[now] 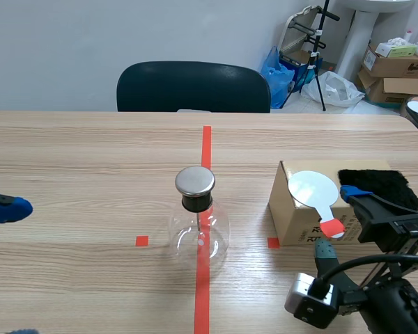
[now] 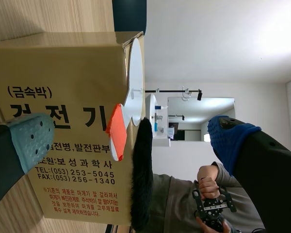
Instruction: Do the electroscope experiment
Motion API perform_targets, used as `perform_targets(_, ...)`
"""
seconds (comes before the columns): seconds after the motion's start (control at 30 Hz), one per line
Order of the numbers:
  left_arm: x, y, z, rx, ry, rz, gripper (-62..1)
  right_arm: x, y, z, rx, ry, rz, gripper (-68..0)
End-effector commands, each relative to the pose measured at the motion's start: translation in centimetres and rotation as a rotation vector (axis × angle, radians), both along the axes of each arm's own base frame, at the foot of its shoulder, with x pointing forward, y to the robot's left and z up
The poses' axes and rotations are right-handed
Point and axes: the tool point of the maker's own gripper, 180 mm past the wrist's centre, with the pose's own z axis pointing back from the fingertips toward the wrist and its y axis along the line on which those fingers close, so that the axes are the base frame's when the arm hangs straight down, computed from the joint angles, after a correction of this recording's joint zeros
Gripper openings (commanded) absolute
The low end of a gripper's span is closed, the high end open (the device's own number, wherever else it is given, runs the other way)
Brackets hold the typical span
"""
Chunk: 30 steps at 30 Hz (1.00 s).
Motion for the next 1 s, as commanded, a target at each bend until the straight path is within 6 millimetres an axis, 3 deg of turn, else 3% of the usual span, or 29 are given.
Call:
perform_targets(0.0, 0.00, -0.01, 0.49, -0.028, -0.002, 0.010, 1.4, 0.59, -0.31, 0.85, 0.000, -0.034, -0.008, 0.4)
perform_targets(0.97, -0.01, -0.02, 0.49, -0.027, -0.002, 0.009, 1.4, 0.59, -0.31, 0.86, 0.000, -0.034, -0.008, 0.4)
